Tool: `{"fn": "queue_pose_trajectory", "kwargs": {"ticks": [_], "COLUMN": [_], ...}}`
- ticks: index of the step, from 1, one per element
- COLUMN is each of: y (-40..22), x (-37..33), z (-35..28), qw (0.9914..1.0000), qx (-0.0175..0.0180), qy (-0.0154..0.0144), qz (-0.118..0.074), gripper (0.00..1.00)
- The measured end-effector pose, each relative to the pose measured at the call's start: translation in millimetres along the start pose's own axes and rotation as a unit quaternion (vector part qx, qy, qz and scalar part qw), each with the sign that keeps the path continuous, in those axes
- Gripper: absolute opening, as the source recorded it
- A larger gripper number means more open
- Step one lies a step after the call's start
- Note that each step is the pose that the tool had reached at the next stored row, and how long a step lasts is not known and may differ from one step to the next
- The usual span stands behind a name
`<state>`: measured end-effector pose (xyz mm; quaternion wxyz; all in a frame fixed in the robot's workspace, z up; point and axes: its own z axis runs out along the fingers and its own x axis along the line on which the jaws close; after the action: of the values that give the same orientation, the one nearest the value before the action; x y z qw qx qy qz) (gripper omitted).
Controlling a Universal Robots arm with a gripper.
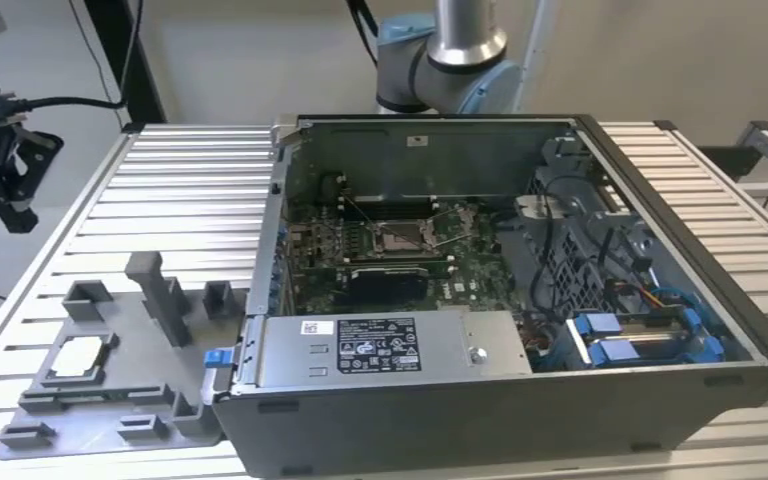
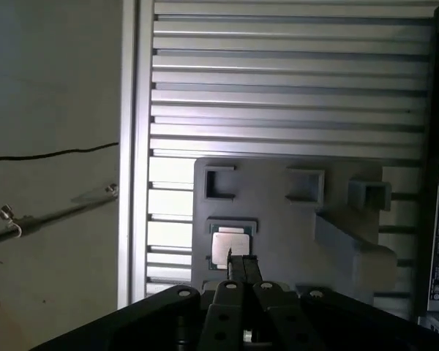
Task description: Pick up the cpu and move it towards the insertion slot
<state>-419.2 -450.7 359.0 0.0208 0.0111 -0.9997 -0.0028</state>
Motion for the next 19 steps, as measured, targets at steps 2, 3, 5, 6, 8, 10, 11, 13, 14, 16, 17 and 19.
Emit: {"fn": "queue_pose_trajectory", "kwargs": {"ticks": [2,3,5,6,8,10,11,13,14,16,17,19], "y": [-6.2,-9.0,-13.7,-15.8,-18.8,-21.0,-22.0,-23.3,-23.3,-23.4,-23.4,-23.4], "x": [0.1,0.2,0.2,0.2,0.2,0.2,0.2,0.2,0.3,0.2,0.2,0.2], "z": [0.8,1.2,2.2,2.8,4.3,6.2,7.0,7.7,7.7,7.7,7.7,7.8], "qw": [1.0,1.0,1.0,1.0,1.0,1.0,0.99999,0.99999,0.99999,0.99999,0.99999,0.99999], "qx": [0.0004,0.0006,0.0009,0.0011,0.0017,0.0028,0.0036,0.0044,0.0044,0.0045,0.0045,0.0045], "qy": [0.0,0.0,0.0,0.0,0.0,0.0,0.0,0.0001,0.0001,0.0001,0.0001,0.0001], "qz": [0.0,0.0,0.0,0.0,0.0,0.0,0.0,0.0,0.0,0.0,0.0,0.0], "gripper": [0.0,0.0,0.0,0.0,0.0,0.0,0.0,0.0,0.0,0.0,0.0,0.0]}}
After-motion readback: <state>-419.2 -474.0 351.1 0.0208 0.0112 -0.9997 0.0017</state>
